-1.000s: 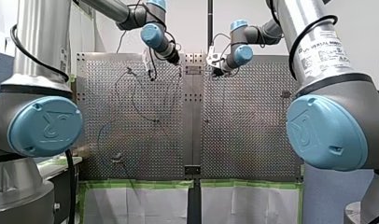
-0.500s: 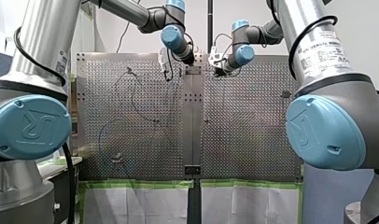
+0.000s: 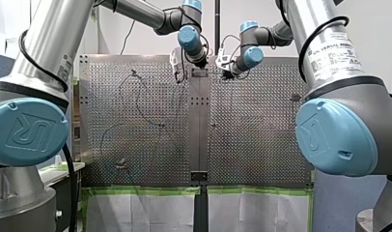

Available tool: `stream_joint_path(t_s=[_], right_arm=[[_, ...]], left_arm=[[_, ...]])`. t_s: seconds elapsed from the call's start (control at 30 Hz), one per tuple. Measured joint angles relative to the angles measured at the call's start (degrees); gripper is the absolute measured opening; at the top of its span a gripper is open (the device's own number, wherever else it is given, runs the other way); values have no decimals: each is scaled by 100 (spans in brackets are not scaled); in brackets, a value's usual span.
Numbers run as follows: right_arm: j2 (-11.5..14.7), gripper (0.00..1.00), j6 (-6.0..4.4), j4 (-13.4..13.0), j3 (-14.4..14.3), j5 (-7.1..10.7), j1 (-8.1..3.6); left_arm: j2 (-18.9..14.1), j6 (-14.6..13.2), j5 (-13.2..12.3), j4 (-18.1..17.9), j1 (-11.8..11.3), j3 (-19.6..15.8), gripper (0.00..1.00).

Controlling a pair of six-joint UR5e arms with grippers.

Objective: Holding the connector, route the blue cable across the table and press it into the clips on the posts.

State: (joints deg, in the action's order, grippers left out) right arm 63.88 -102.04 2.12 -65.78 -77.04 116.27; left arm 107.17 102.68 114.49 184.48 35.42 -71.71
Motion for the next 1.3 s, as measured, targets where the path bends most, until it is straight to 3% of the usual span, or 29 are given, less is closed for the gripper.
stream_joint_path(t_s=[0.53, 1.0, 1.3], right_arm=[[1, 0, -2, 7, -2, 4, -1], [0, 0, -1, 2, -2, 3, -1], [2, 0, -2, 1, -1, 11, -1]], left_arm=[[734, -177, 213, 71, -87, 643, 100], [1000, -170, 273, -93, -237, 970, 100], [1364, -104, 282, 30, -335, 1332, 100]])
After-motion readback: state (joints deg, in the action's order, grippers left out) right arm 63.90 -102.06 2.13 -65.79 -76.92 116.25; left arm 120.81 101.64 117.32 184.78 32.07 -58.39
